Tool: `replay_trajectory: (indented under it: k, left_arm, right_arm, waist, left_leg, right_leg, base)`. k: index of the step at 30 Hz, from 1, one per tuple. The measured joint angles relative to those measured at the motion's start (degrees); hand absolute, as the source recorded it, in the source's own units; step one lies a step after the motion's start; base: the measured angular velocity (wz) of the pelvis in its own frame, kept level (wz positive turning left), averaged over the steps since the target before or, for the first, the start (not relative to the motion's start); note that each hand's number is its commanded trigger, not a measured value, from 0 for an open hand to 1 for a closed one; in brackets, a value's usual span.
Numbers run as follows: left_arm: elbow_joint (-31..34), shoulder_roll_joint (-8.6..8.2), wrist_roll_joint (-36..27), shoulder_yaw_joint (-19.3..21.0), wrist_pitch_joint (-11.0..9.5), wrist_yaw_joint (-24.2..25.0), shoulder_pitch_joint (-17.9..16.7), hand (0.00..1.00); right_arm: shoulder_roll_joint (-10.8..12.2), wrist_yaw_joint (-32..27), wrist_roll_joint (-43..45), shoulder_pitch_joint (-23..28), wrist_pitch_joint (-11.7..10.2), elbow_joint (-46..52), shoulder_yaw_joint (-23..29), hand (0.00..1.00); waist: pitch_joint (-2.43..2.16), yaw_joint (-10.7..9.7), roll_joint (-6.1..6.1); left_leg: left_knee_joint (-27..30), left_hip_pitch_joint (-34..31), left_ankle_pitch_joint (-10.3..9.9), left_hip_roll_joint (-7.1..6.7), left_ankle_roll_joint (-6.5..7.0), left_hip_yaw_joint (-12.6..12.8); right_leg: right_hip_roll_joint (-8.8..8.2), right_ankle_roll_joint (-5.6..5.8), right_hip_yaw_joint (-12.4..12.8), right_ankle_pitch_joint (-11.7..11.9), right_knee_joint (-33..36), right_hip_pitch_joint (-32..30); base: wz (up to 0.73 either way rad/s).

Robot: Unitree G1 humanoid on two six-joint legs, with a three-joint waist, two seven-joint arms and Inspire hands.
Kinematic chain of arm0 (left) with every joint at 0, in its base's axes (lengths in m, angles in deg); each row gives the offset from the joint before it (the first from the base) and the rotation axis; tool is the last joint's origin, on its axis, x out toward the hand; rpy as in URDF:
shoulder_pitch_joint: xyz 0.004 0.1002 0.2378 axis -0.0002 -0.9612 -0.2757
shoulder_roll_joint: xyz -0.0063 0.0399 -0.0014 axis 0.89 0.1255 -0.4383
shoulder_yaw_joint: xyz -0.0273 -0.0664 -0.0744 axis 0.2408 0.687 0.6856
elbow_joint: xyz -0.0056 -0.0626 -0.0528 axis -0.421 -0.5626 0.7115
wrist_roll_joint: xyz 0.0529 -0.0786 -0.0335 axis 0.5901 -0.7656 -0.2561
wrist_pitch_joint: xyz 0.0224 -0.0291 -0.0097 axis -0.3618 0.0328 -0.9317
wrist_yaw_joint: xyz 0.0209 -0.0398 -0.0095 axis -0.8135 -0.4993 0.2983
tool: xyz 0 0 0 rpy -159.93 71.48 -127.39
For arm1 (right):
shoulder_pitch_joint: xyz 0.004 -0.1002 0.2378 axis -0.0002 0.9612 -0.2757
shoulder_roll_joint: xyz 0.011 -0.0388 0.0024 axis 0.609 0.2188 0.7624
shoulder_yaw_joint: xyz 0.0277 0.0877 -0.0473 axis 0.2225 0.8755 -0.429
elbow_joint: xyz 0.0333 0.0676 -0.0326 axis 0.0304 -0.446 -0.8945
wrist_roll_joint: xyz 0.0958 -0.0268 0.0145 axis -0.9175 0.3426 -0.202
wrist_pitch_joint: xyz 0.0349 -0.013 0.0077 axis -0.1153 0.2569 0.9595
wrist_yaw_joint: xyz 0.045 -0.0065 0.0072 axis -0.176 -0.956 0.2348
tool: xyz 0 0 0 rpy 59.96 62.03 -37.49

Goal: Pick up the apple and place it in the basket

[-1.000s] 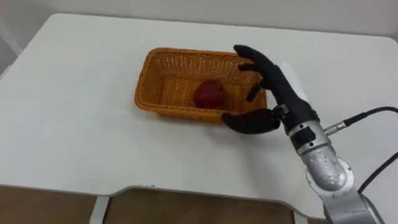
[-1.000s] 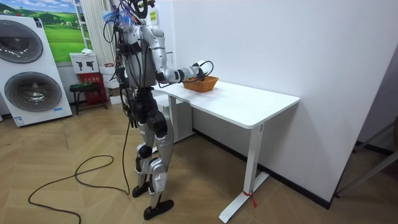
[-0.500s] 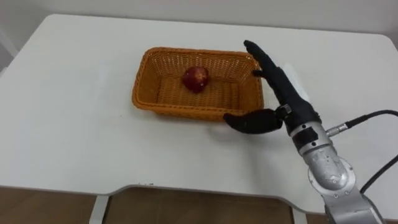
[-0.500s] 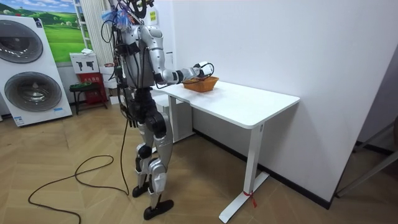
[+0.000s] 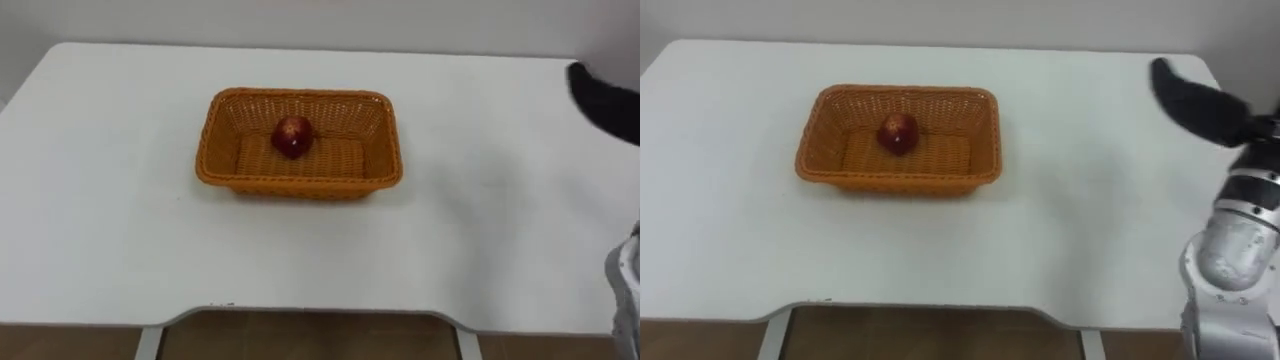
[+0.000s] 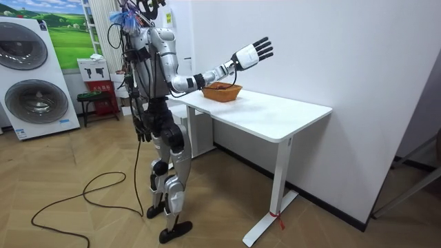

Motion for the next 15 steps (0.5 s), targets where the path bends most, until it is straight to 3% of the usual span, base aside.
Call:
replay_trajectory:
  k: [5,9,11,15]
  left_arm:
    - [1.8,0.00,-0.7,0.3,0.6,-1.4,-1.6,0.00]
    - [3.9,-0.63,-0.6,2.7,1.1,-2.1,-1.6,0.00]
    - [4.5,-0.75,-0.7,3.6,1.6,-2.1,-1.5,0.00]
    - [6.9,-1.18,-0.6,4.8,2.5,-2.0,-1.0,0.00]
  right_arm:
    - [0.0,-8.8,-17.5,1.9,-1.6,-9.2,6.2,0.00]
    - [0.8,-13.3,-33.2,4.5,0.3,-24.8,9.8,0.00]
    - [1.0,-14.3,-37.0,5.7,0.3,-30.6,10.8,0.00]
    - [2.8,-13.8,-42.1,6.5,1.0,-43.6,10.7,0.00]
  waist:
    - [0.08,-3.4,0.41]
    - [-0.30,-4.3,0.89]
    - [-0.59,-4.8,1.76]
    - [-0.44,-5.3,2.12]
  left_leg:
    - [-0.1,-0.5,0.0,-0.01,-0.01,-0.2]
    - [0.0,-0.9,0.0,-0.08,0.01,0.1]
    - [0.1,-1.0,0.0,-0.16,0.02,-0.1]
    - [-0.1,-0.8,0.2,-0.17,-0.01,-0.2]
  right_leg:
    - [-0.01,0.00,-0.3,0.0,-0.2,0.0]
    - [-0.10,0.03,0.0,0.0,0.0,-0.7]
    - [-0.13,0.09,-0.1,-0.1,0.0,-0.5]
    - [0.00,0.04,0.9,-0.5,0.0,-0.4]
  base:
    - [0.03]
    - [-0.04]
    - [0.02]
    - [0.03]
